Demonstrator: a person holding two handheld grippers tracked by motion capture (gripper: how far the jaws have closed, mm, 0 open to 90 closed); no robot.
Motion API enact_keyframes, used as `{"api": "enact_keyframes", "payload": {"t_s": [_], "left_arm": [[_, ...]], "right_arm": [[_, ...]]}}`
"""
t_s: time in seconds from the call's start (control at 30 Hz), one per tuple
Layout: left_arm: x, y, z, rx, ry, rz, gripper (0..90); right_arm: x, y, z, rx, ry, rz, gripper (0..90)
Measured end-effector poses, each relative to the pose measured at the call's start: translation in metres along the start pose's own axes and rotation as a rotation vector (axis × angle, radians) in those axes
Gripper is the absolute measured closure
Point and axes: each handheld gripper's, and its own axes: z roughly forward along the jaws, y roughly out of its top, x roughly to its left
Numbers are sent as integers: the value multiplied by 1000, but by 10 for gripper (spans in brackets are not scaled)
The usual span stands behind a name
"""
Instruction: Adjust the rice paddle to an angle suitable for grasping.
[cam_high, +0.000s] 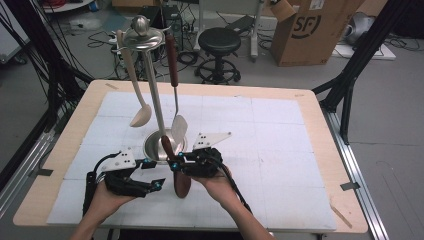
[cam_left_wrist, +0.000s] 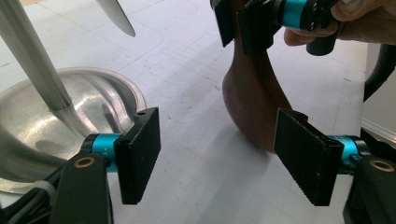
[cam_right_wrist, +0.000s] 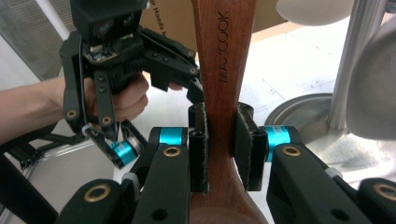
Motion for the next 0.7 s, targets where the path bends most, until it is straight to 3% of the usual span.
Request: {"api": "enact_keyframes", "payload": {"t_s": [0.7], "left_arm": [[-8,1,9,26,-29,28,339]], "right_arm": [[9,8,14,-34,-15,-32,772]]}}
